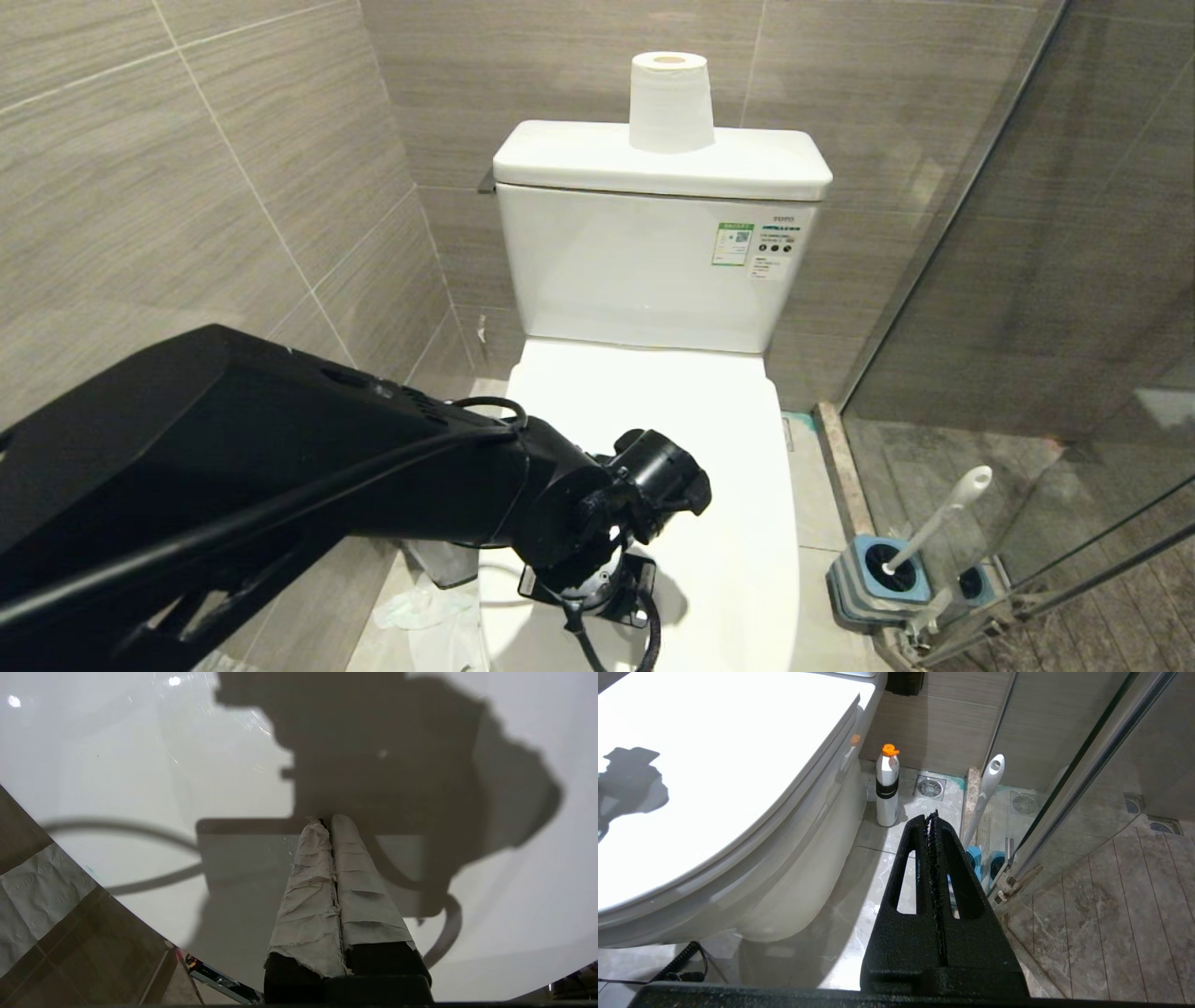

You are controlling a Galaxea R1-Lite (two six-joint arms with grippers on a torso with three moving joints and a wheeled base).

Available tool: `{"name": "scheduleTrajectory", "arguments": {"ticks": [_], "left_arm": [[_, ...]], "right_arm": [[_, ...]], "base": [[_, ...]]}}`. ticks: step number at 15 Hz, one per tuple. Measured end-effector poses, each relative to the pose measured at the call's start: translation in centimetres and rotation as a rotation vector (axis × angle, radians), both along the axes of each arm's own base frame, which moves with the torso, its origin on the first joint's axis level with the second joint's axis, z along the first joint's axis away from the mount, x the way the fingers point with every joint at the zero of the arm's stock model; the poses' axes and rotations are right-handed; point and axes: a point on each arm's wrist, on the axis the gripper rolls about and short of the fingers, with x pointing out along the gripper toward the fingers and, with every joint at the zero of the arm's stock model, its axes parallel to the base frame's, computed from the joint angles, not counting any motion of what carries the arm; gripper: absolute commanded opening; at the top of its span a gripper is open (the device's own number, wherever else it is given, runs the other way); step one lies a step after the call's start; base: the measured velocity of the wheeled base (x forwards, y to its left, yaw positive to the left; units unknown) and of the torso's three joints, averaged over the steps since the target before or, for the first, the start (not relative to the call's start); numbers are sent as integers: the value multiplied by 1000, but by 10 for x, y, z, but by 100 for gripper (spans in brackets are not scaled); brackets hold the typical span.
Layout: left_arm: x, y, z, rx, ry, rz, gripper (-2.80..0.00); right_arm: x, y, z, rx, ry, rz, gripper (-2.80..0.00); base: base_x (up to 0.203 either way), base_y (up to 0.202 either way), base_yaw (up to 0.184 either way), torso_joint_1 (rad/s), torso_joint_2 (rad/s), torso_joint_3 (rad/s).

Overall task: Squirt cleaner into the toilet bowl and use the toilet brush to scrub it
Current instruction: Close the toilet lid

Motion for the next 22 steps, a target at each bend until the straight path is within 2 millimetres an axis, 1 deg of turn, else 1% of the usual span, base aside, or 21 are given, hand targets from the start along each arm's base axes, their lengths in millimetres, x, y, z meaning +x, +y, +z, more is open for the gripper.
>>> {"name": "scheduleTrajectory", "arguments": {"ticks": [8, 12, 14, 16, 18, 20, 22], "left_arm": [[-9, -8, -23, 52, 41, -27, -280], [-10, -10, -27, 61, 45, -32, -280], [-10, -9, -24, 55, 43, -32, -280], [-12, -7, -9, 24, 23, -37, -280], [-15, -1, 18, -29, -18, -45, -280], [-20, 13, 55, -87, -68, -64, -280], [-27, 30, 101, -173, -108, -95, -280]], "right_arm": [[0, 0, 0, 0, 0, 0, -280], [0, 0, 0, 1, 0, 0, -280], [0, 0, 0, 0, 0, 0, -280], [0, 0, 0, 0, 0, 0, -280], [0, 0, 0, -1, 0, 0, -280], [0, 0, 0, 1, 0, 0, -280], [0, 0, 0, 0, 0, 0, -280]], "base": [[0, 0, 0, 0, 0, 0], [0, 0, 0, 0, 0, 0], [0, 0, 0, 0, 0, 0], [0, 0, 0, 0, 0, 0], [0, 0, 0, 0, 0, 0], [0, 0, 0, 0, 0, 0], [0, 0, 0, 0, 0, 0]]}}
